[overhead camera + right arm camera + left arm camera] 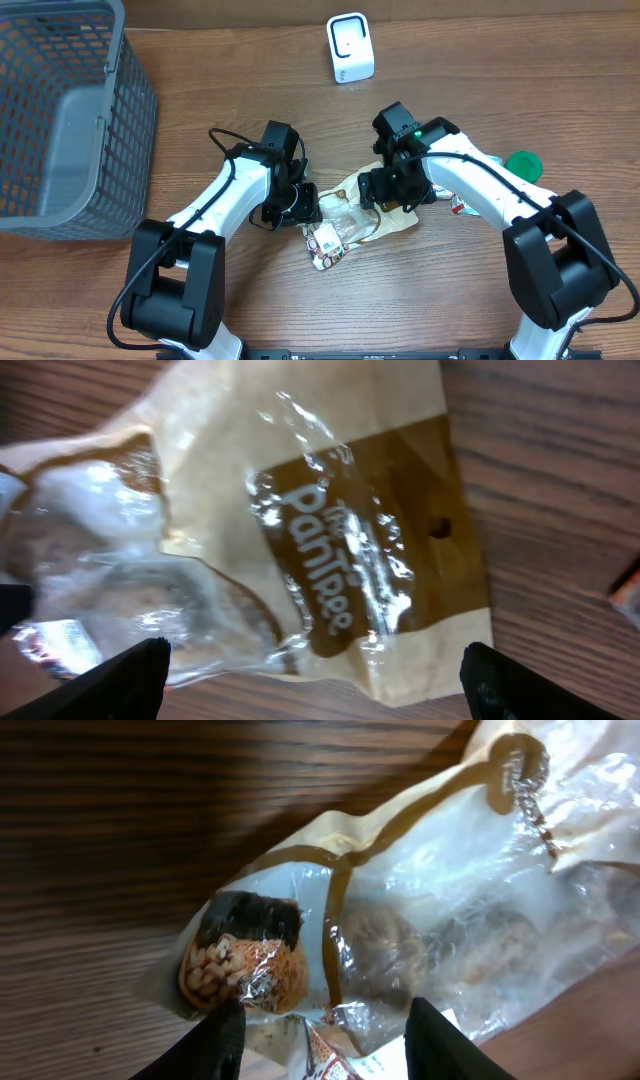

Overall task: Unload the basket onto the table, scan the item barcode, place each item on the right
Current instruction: 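Bring the left gripper in and grasp the packet's left side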

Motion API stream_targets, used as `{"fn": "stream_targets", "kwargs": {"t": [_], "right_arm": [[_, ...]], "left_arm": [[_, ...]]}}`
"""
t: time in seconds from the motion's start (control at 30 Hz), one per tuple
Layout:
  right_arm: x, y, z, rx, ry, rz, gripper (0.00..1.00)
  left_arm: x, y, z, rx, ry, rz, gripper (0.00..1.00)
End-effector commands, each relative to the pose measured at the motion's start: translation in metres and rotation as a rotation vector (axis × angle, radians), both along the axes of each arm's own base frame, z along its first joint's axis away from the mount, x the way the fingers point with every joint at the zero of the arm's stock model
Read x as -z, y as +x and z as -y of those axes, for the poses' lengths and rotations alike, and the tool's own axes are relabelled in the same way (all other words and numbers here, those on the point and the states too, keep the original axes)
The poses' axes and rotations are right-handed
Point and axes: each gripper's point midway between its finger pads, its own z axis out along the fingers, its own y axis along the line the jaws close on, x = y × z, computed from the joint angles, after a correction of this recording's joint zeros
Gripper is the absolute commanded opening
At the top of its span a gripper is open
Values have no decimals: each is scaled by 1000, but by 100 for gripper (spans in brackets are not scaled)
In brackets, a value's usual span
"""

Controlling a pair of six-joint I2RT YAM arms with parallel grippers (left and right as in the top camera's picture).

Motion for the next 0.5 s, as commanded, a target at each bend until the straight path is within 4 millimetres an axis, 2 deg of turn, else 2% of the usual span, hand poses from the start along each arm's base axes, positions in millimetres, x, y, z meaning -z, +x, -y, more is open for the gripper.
{"fn": "stream_targets", "kwargs": {"t": [0.0, 0.2, 0.47], "right_arm": [[5, -9, 1, 5, 14, -4, 94], [20, -11, -5, 0, 66, 11, 94], [20, -26, -23, 3, 170, -57, 93]], "left_arm": [[-2, 1, -6, -15, 34, 24, 44], [-2, 5, -5, -11, 40, 43, 42], [0, 4, -6, -2, 90, 55, 31]]}}
